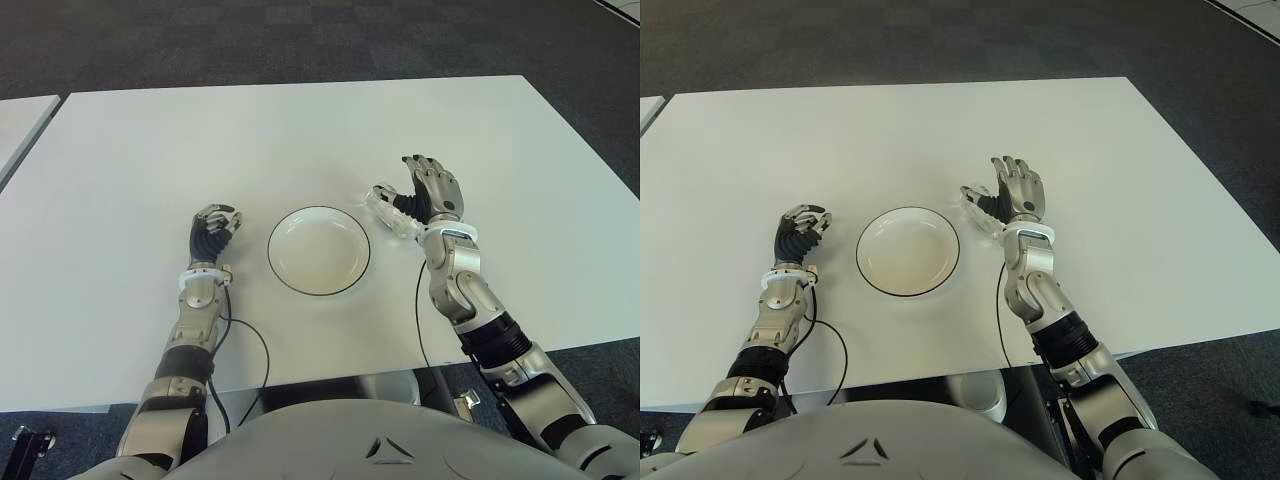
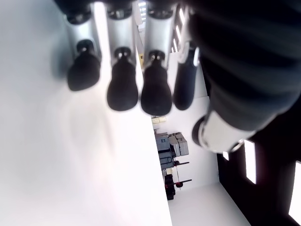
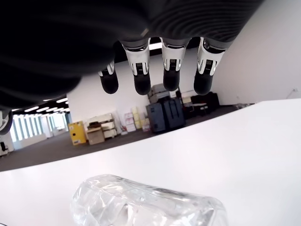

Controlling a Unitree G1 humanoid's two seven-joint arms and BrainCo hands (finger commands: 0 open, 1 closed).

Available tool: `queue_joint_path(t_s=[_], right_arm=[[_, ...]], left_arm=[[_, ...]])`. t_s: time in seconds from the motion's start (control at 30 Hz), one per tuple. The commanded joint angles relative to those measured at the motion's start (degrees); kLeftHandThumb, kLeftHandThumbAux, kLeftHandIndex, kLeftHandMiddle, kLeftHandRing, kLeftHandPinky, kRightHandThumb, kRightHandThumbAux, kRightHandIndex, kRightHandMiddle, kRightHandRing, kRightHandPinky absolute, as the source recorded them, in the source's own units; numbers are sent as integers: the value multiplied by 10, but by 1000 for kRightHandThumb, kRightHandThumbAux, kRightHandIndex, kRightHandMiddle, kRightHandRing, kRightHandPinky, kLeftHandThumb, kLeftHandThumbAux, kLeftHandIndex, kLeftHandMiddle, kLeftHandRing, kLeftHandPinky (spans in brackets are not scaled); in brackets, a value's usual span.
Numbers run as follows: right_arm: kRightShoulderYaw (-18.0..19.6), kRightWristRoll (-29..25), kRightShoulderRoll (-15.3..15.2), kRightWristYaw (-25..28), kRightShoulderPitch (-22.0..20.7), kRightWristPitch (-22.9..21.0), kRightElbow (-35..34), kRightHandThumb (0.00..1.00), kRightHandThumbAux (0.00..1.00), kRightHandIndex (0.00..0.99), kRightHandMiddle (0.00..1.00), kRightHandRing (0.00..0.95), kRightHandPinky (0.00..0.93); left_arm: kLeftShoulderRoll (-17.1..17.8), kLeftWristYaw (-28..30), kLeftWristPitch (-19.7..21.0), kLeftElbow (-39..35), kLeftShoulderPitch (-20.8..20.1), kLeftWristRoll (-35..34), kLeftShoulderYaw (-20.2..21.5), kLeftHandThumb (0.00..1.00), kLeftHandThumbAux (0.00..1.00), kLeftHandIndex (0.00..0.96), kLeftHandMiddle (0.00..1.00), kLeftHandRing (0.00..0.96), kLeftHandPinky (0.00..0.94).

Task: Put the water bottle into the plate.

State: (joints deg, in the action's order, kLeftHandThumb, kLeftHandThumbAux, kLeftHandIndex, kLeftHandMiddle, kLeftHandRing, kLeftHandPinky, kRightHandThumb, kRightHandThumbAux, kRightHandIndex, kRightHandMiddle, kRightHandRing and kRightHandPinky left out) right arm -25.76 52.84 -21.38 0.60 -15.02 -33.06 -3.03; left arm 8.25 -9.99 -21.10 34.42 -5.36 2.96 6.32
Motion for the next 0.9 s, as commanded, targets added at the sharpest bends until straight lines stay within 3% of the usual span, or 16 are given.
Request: queue_joint_path(t_s=[0.03,0.23,0.37,0.53,0.9], right_arm=[[6,8,8,31,13,-17,-15,476,210,0,0,0,2],[0,2,31,48,-8,-31,45,441,217,0,0,0,12],[1,-10,45,33,-30,-16,125,431,217,0,0,0,13],[4,-15,56,16,-41,-8,176,441,211,0,0,0,19],[25,-39,95,-26,-60,-23,265,536,201,0,0,0,13]], left_arm=[[-2,10,13,8,11,0,-2,707,720,438,756,748,756],[-3,9,13,4,13,2,-4,707,719,438,756,748,757],[-4,10,13,-2,16,2,-6,707,719,438,756,748,756],[-5,8,15,-9,20,1,-6,707,720,438,756,749,758],[-8,13,18,-18,27,-8,-2,708,719,438,762,753,760]])
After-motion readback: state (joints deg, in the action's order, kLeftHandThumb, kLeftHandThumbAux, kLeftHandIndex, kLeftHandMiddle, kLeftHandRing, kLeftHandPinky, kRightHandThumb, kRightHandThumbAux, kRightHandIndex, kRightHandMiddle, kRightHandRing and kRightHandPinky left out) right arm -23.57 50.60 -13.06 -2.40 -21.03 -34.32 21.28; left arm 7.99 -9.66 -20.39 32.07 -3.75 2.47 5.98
